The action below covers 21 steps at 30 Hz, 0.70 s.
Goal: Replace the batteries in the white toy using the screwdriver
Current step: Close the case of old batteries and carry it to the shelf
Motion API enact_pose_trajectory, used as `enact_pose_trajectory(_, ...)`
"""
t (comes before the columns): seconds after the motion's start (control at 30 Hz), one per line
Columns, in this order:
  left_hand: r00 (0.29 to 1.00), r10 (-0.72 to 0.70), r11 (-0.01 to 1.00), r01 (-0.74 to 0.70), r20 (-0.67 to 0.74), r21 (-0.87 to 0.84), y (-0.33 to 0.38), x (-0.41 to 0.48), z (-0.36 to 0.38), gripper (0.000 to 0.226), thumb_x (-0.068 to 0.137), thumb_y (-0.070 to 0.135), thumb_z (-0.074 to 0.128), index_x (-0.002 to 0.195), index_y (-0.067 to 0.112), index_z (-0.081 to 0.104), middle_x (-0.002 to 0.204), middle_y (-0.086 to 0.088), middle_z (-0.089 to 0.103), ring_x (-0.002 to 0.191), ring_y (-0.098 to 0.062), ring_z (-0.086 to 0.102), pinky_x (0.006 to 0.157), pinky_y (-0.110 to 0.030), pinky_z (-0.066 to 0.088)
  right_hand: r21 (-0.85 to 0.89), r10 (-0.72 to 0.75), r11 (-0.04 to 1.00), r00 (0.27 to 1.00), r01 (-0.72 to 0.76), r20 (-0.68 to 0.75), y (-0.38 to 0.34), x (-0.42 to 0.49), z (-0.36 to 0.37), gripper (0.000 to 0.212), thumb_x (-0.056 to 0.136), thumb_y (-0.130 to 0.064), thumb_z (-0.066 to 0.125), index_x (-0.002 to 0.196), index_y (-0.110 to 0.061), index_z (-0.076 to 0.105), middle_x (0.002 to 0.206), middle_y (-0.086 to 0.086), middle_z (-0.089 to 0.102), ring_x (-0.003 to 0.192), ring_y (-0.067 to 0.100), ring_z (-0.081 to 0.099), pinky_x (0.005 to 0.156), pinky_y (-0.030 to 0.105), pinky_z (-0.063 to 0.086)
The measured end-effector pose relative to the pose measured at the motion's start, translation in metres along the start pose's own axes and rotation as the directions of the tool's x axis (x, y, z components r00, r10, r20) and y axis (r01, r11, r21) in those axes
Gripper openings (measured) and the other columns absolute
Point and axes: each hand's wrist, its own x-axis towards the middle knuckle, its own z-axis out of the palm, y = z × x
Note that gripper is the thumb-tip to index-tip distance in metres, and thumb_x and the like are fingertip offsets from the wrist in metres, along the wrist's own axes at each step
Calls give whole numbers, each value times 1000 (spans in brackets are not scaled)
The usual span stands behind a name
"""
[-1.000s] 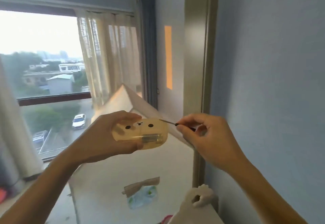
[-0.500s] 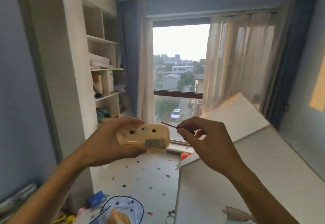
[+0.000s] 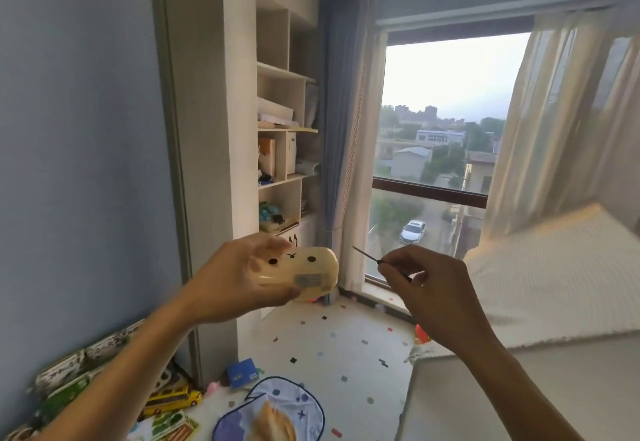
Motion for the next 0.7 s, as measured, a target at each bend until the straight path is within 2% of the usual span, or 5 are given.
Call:
enact_pose_trajectory(0.17,999,-38,999,38,2,19,-50,35,2,77,69,59,87,137,38,57,126,21,65,113,-5,64,90,-26,60,-8,-11,1000,1000,11,4,32,36,49,9,86,-16,78,86,-25,80,74,-23,74,82,-6,69,68,1,46)
enact_pose_trajectory(0.3,999,-46,999,46,14,19,-110,80,2,80,67,66,85,137,40,56,125,23,64,113,-3,63,89,-27,61,-40,-10,999,1000,10,-2,61,81,104,5,87,-20,78,89,-24,80,76,-18,74,84,-8,68,68,-1,47)
enact_pose_trajectory(0.47,999,-32,999,31,35,8,-180,157,-9,87,63,71,82,139,38,55,126,18,65,113,-10,65,89,-29,62,-51,12,999,999,-14,-36,89,153,174,4,86,-20,78,88,-23,80,76,-16,77,72,-3,72,68,7,53)
enact_pose_trajectory(0.6,999,-2,1000,2,36,4,-230,230,-31,88,61,75,79,137,38,56,125,19,66,111,-10,66,89,-29,62,-59,19,998,997,-23,-76,103,217,222,4,86,-19,78,87,-22,80,74,-16,76,78,-6,71,66,0,47)
enact_pose_trajectory(0.7,999,11,1000,-10,45,-10,-259,276,-37,78,68,64,85,135,38,57,123,20,65,108,-8,67,86,-23,62,-79,19,997,997,-24,-68,120,257,252,4,86,-19,78,87,-22,79,74,-16,76,80,-8,70,67,-1,45)
